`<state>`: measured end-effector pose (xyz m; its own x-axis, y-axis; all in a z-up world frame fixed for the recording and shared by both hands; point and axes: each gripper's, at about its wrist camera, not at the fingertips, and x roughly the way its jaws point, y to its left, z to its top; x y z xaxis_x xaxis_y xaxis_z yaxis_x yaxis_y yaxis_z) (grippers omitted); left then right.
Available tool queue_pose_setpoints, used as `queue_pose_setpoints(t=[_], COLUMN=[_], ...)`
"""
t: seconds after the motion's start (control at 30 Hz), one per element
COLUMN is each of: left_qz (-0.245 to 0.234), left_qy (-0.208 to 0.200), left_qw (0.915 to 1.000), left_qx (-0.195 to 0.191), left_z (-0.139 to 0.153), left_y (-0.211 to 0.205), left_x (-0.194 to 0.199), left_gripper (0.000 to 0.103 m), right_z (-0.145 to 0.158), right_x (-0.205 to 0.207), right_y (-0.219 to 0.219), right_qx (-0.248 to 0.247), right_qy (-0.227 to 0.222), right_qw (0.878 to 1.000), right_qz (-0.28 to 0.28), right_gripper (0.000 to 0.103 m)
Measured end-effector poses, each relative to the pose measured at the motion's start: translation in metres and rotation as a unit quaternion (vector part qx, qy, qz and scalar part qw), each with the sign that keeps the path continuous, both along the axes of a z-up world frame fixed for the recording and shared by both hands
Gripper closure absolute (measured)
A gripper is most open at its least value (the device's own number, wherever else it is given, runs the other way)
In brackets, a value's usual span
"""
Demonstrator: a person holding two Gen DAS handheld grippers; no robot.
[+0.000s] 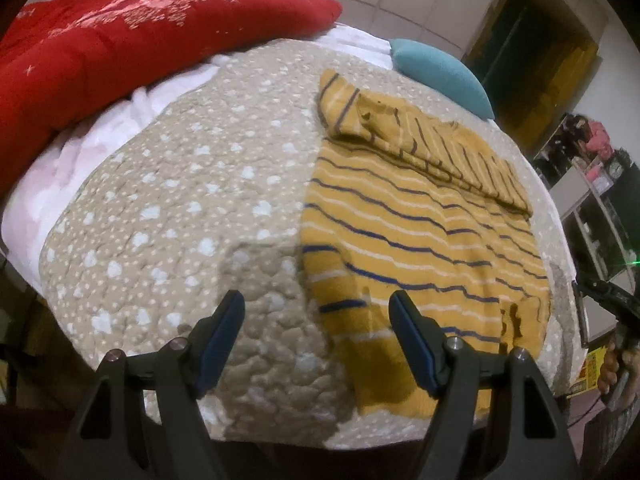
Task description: Fold small clothes
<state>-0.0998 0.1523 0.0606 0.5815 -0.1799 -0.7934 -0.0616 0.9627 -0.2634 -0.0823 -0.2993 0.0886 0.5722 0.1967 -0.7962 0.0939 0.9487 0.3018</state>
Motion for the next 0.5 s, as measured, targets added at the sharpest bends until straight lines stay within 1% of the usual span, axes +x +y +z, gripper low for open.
queue_pose_setpoints(t=[0.07,0.13,0.2,0.27,0.3,0.33,0.37,0.4,0.47,0.5], left_qz=[-0.003,0.0,0.0,-0.004,-0.004,-0.004,-0.003,-0.003,-0.011,-0.015], left_qy=[-0.006,-0.002,0.006,0.025,0.037,0.045,0.049,0.047,0.043,0.044], left_qw=[1.0,0.9998,0.9995,0.9989,0.9984,0.9979,0.9974,0.997,0.9966,0.9967], left_qx=[0.005,0.019,0.03,0.04,0.043,0.046,0.052,0.062,0.07,0.066], left_z=[0.002,-0.001,-0.007,-0.019,-0.025,-0.03,-0.034,-0.035,-0.035,-0.036], left_y=[-0.007,-0.015,-0.022,-0.029,-0.032,-0.035,-0.037,-0.04,-0.044,-0.043], left_x=[0.007,0.016,0.023,0.029,0.031,0.03,0.027,0.022,0.005,-0.003], left_gripper=[0.029,0.029,0.029,0.029,0.029,0.029,0.03,0.03,0.03,0.03], right_z=[0.0,0.002,0.004,0.003,0.001,-0.004,-0.014,-0.022,-0.041,-0.045], right_x=[0.003,0.012,0.026,0.038,0.04,0.042,0.044,0.042,0.03,0.02], right_y=[0.03,0.066,0.101,0.134,0.15,0.165,0.181,0.187,0.192,0.19], right_qx=[0.015,0.019,0.024,0.027,0.012,-0.017,-0.059,-0.079,-0.102,-0.11], right_qy=[-0.007,-0.016,-0.023,-0.019,-0.015,-0.011,-0.003,0.008,0.041,0.042], right_qw=[0.999,0.998,0.996,0.993,0.991,0.99,0.987,0.984,0.979,0.978], right_qz=[0.029,0.056,0.085,0.115,0.129,0.141,0.152,0.161,0.172,0.173], right_gripper=[0.047,0.047,0.048,0.052,0.053,0.054,0.057,0.062,0.064,0.064])
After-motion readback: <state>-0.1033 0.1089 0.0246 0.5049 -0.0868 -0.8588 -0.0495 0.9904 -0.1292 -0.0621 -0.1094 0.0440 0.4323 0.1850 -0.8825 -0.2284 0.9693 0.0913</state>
